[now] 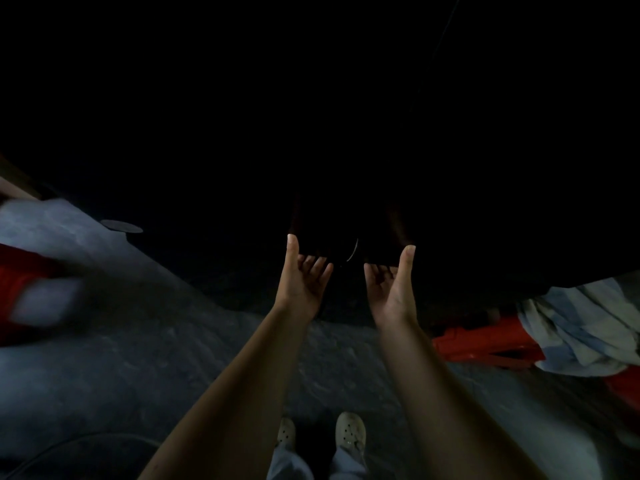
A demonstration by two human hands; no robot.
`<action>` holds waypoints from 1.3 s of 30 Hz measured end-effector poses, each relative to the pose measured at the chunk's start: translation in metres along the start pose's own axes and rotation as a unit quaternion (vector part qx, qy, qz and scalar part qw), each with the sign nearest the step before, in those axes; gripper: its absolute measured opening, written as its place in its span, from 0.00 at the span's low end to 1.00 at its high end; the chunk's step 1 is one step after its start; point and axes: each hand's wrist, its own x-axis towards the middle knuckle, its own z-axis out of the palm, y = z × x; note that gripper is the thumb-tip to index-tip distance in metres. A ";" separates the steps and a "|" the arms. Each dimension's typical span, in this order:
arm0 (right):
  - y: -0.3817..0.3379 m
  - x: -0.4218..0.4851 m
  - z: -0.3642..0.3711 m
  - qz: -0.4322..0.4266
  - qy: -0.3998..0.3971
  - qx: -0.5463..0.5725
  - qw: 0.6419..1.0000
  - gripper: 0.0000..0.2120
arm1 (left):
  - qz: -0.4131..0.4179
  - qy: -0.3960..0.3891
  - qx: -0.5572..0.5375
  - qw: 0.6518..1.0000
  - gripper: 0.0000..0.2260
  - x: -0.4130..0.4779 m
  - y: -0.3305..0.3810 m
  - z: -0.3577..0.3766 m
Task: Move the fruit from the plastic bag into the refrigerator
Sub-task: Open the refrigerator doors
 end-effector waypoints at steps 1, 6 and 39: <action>0.000 -0.001 0.000 -0.001 0.002 -0.002 1.000 0.35 | -0.001 0.000 0.000 1.000 0.36 0.000 0.000 0.000; 0.001 -0.001 0.001 -0.001 0.000 -0.002 1.000 0.35 | 0.000 -0.016 0.017 1.000 0.37 0.001 -0.001 -0.004; -0.004 -0.013 0.008 -0.020 0.032 -0.103 0.994 0.29 | 0.019 -0.026 0.050 0.998 0.38 0.007 -0.001 -0.007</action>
